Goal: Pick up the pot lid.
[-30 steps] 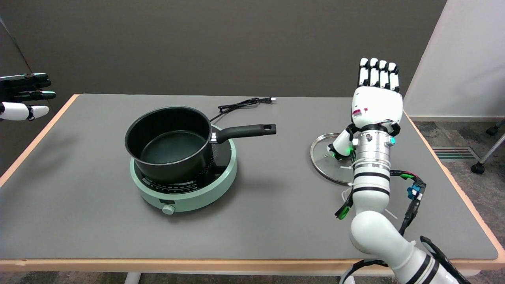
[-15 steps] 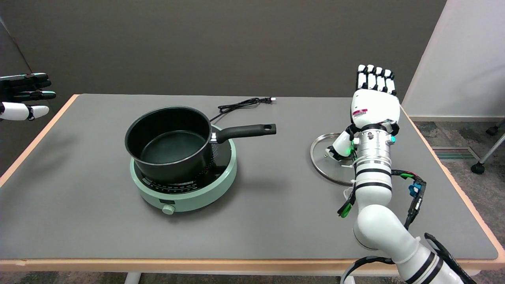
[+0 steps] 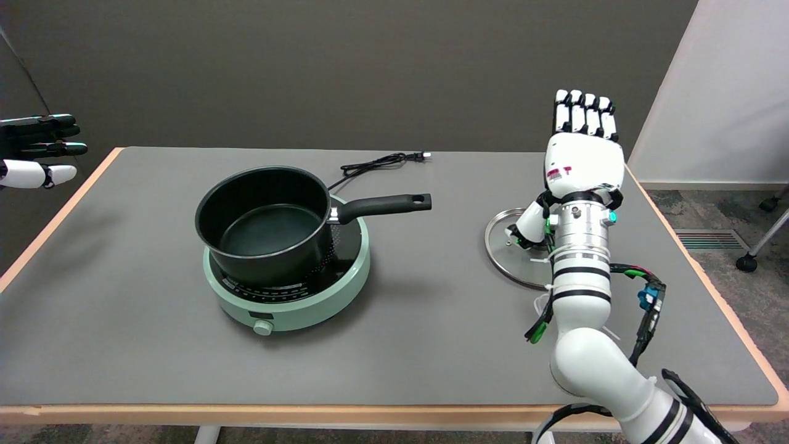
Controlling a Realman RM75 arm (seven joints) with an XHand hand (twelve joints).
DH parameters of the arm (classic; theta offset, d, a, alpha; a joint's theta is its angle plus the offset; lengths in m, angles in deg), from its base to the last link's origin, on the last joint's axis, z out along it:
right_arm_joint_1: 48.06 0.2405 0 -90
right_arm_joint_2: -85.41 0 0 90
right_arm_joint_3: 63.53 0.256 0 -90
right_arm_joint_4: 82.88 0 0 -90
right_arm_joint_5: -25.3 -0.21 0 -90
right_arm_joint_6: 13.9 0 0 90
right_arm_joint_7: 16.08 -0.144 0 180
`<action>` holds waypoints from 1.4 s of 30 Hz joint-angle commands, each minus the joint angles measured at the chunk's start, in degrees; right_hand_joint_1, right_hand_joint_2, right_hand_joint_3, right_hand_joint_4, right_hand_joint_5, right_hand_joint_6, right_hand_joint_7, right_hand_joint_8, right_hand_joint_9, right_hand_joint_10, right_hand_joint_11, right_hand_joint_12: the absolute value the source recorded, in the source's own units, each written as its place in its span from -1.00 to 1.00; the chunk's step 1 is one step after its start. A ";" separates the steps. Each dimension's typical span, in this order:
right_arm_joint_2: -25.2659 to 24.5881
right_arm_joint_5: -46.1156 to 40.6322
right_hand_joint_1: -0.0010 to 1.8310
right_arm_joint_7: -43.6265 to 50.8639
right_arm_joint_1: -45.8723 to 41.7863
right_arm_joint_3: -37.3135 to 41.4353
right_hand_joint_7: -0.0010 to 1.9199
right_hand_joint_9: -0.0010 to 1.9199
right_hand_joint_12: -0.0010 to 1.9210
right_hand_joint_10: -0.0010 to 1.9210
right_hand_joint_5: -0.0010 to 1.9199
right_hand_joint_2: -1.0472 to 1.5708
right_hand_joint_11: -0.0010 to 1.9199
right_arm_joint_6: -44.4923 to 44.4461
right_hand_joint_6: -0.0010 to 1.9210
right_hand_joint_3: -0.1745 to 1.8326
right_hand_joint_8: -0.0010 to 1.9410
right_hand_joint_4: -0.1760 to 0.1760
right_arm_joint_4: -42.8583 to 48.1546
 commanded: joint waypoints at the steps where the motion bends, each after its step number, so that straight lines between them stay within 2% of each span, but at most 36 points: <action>1: 1.51 6.72 0.30 -7.03 -3.01 -3.66 -0.93 -0.93 -0.93 -0.93 -0.93 -0.76 -0.93 -5.52 -0.93 0.53 -0.93 -0.23 4.15; 18: 2.37 19.93 0.28 -24.74 -11.07 -2.27 -0.94 -0.94 -0.94 -0.94 -0.94 -0.69 -0.94 -7.07 -0.94 0.48 -0.94 -0.21 6.01; 19: 2.45 20.56 0.24 -25.46 -11.41 -2.01 -0.84 -0.85 -0.81 -0.86 -0.86 -0.59 -0.88 -7.78 -0.86 0.43 -0.89 -0.18 5.93; 20: 2.53 21.08 -0.17 -26.14 -11.85 -1.66 -0.04 -0.14 0.33 -0.16 -0.23 0.32 -0.40 -8.37 -0.22 -0.06 -0.49 0.14 5.86; 21: 2.62 21.33 -0.18 -26.47 -12.04 -1.59 -0.01 -0.11 0.38 -0.13 -0.21 0.36 -0.38 -8.56 -0.20 -0.08 -0.47 0.15 5.84; 35: 3.40 20.92 -0.18 -29.22 -12.08 0.97 -0.01 -0.11 0.39 -0.12 -0.21 0.36 -0.38 -11.36 -0.19 -0.08 -0.46 0.15 1.79; 42: 3.55 13.35 -0.17 -29.50 -11.06 4.31 -0.01 -0.11 0.39 -0.12 -0.21 0.36 -0.38 -8.90 -0.19 -0.08 -0.46 0.15 -3.18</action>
